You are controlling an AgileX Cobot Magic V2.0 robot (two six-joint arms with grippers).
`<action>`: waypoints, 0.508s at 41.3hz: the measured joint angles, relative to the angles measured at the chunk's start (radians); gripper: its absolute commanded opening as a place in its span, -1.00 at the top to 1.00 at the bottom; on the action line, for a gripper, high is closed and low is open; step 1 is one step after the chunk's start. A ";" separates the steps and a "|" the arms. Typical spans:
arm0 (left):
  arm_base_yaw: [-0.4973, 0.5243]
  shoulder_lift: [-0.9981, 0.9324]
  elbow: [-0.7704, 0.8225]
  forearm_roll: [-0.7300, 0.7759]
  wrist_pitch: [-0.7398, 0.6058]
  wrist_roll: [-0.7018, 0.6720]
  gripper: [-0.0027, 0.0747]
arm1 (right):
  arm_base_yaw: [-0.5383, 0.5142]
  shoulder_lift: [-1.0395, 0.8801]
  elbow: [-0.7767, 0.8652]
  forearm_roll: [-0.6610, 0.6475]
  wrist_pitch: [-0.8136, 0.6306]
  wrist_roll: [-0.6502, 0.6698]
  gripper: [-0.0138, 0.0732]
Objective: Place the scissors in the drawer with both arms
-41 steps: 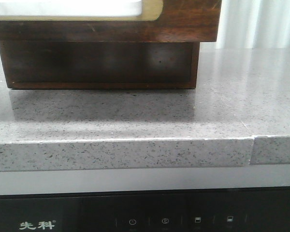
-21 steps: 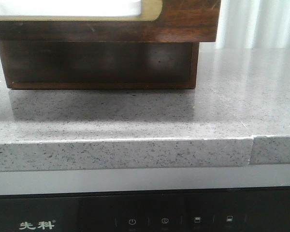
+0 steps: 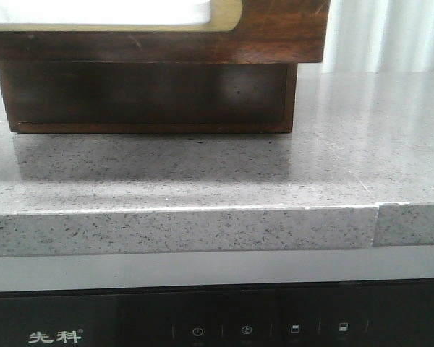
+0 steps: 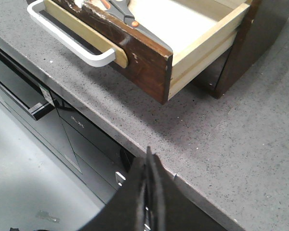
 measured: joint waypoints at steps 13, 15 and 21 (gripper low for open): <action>0.000 0.000 0.000 0.069 0.000 0.000 0.98 | 0.000 0.000 0.002 0.000 0.000 0.000 0.84; 0.000 0.000 0.000 0.081 0.000 0.000 0.98 | 0.000 0.000 0.002 0.000 0.000 0.000 0.84; 0.000 0.000 0.000 0.097 0.000 0.000 0.98 | 0.000 0.000 0.002 0.000 0.000 0.000 0.84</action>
